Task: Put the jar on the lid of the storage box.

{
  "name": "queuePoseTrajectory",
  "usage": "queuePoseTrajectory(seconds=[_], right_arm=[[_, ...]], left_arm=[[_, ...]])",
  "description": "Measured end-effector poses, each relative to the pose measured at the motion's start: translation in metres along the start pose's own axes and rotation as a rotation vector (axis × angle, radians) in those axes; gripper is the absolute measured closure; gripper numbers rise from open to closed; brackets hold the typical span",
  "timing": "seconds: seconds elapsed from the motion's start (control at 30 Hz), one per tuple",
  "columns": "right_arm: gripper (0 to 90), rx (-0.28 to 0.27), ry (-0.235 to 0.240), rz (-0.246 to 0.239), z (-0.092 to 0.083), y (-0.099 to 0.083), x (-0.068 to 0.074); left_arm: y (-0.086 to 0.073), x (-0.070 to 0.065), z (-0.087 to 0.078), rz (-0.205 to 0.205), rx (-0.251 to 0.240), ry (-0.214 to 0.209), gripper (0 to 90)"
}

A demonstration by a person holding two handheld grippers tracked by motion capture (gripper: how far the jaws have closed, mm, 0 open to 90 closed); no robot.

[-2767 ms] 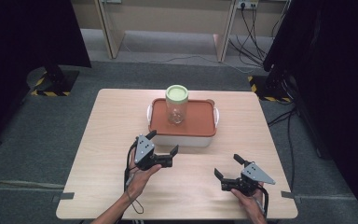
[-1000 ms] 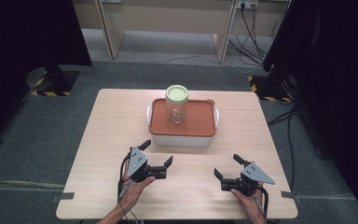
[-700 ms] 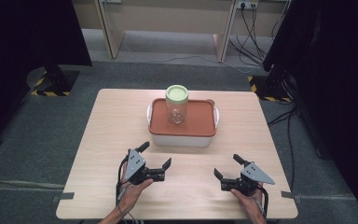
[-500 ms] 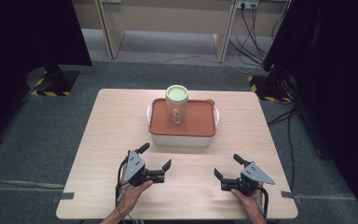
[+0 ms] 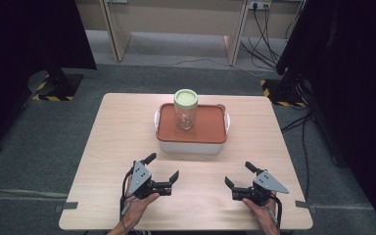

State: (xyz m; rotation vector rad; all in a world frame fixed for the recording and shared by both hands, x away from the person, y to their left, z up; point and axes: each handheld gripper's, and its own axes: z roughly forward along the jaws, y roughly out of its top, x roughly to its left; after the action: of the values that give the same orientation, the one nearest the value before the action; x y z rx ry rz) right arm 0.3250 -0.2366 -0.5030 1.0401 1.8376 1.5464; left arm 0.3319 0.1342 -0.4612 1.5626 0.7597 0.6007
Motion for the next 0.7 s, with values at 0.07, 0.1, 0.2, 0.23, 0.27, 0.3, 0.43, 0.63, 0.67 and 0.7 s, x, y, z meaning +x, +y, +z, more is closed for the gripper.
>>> queuePoseTrajectory(seconds=[0.07,0.1,0.2,0.23,0.27,0.3,0.43,0.63,0.67,0.7], right_arm=[[0.8,-0.001,0.0,0.0,0.0,0.0,0.0],[0.8,-0.002,0.0,0.0,0.0,0.0,0.0],[0.8,0.0,0.0,0.0,0.0,0.0,0.0],[0.8,-0.001,0.001,-0.001,0.0,0.0,0.0],[0.8,-0.002,0.0,-0.001,0.0,0.0,0.0],[0.8,-0.002,0.001,0.0,0.0,0.0,0.0],[0.8,-0.001,0.001,0.0,0.0,0.0,0.0],[0.8,0.001,0.001,0.001,0.0,0.0,0.0],[0.8,0.0,0.001,0.0,0.0,0.0,0.0],[0.8,0.0,0.001,0.0,0.0,0.0,0.0]], left_arm=[[-0.001,0.0,-0.001,0.0,0.002,-0.001,0.1],[-0.002,0.0,-0.001,-0.001,0.004,-0.001,0.1],[-0.003,0.0,-0.002,-0.002,0.007,0.0,0.1],[-0.004,0.0,-0.003,-0.003,0.008,0.0,0.1],[-0.004,0.0,-0.003,-0.002,0.009,0.0,0.0],[-0.005,0.0,-0.003,-0.001,0.009,0.001,0.1],[-0.007,0.001,-0.006,-0.002,0.016,0.004,0.1],[-0.01,0.002,-0.009,-0.004,0.019,0.007,0.1],[-0.01,0.002,-0.01,-0.004,0.019,0.007,0.1],[-0.01,0.002,-0.011,-0.004,0.019,0.008,0.1]])
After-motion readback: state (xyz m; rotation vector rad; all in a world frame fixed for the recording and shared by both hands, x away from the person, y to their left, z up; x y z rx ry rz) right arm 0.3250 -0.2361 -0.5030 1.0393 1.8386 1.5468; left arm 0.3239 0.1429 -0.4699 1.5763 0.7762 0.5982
